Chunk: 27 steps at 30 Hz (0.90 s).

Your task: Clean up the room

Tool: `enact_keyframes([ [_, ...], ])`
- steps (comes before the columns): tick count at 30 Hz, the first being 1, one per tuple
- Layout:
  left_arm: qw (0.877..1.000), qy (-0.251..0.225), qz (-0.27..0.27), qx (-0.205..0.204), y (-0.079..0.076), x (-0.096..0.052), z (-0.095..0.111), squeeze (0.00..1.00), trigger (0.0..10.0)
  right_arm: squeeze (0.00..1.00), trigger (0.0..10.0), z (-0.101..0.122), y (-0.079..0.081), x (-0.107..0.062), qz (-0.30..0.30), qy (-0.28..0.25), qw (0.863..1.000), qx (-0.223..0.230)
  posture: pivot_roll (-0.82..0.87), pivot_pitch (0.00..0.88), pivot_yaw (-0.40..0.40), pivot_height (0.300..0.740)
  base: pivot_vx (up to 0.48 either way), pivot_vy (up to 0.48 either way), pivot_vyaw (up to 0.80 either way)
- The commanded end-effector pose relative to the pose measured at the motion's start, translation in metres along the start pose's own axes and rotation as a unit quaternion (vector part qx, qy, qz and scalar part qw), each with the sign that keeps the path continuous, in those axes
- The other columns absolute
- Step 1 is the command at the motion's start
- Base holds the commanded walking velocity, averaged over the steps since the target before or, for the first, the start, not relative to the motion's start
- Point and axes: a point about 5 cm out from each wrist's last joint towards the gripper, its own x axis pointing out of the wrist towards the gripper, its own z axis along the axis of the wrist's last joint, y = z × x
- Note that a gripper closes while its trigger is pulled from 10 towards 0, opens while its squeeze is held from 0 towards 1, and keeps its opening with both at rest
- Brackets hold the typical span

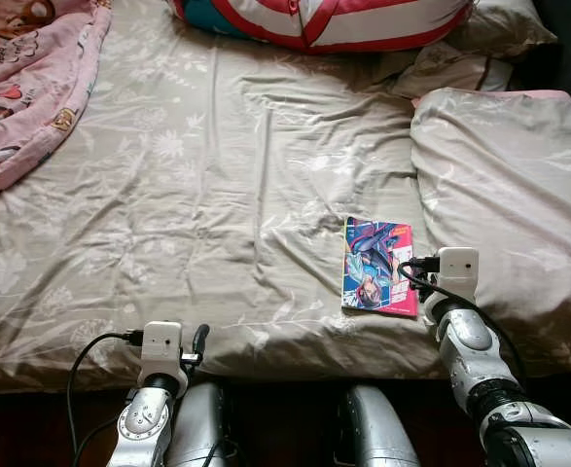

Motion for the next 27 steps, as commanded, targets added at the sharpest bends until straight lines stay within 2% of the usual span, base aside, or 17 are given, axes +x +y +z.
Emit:
enact_keyframes([
  [1,1.0,0.027,-0.005,0.001,-0.002,-0.007,-0.012,0.0,10.0,0.0,10.0,-0.012,0.003,-0.006,0.009,0.012,1.0,0.001,-0.02,0.307,-0.045,0.63,0.0,0.0,0.0],
  [2,1.0,0.027,-0.005,0.001,-0.002,-0.007,-0.012,0.0,10.0,0.0,10.0,-0.012,0.003,-0.006,0.009,0.012,1.0,0.001,-0.02,0.307,-0.045,0.63,0.0,0.0,0.0],
  [5,1.0,0.027,-0.004,-0.001,-0.003,-0.005,-0.011,0.0,10.0,0.0,10.0,-0.029,0.019,-0.016,0.037,0.013,0.999,0.012,-0.02,0.302,-0.049,0.63,0.0,0.0,0.0],
  [7,1.0,0.027,-0.004,-0.001,-0.003,-0.005,-0.011,0.0,10.0,0.0,10.0,-0.032,0.021,-0.018,0.039,0.015,0.999,0.013,-0.02,0.301,-0.05,0.63,0.0,0.0,0.0],
  [12,0.999,0.037,0.001,-0.006,-0.003,-0.004,-0.013,0.0,10.0,0.0,10.0,-0.056,0.032,-0.033,0.057,0.045,0.997,0.015,-0.03,0.286,-0.06,0.665,0.0,0.0,0.0],
  [17,0.999,0.043,0.003,-0.012,-0.004,-0.002,-0.014,0.0,10.0,0.0,10.0,-0.072,0.032,-0.041,0.056,0.079,0.995,0.011,-0.02,0.274,-0.061,0.695,0.0,0.0,0.0],
  [24,0.992,0.124,0.019,-0.018,0.008,-0.011,-0.038,0.0,10.0,0.0,10.0,-0.101,0.025,-0.06,0.046,0.143,0.989,0.009,-0.02,0.252,-0.062,0.74,0.0,0.0,0.0],
  [27,0.985,0.168,0.027,-0.021,0.014,-0.018,-0.05,0.0,10.0,0.0,10.0,-0.114,0.021,-0.069,0.033,0.184,0.982,0.006,-0.02,0.243,-0.06,0.74,0.0,0.0,0.0],
])
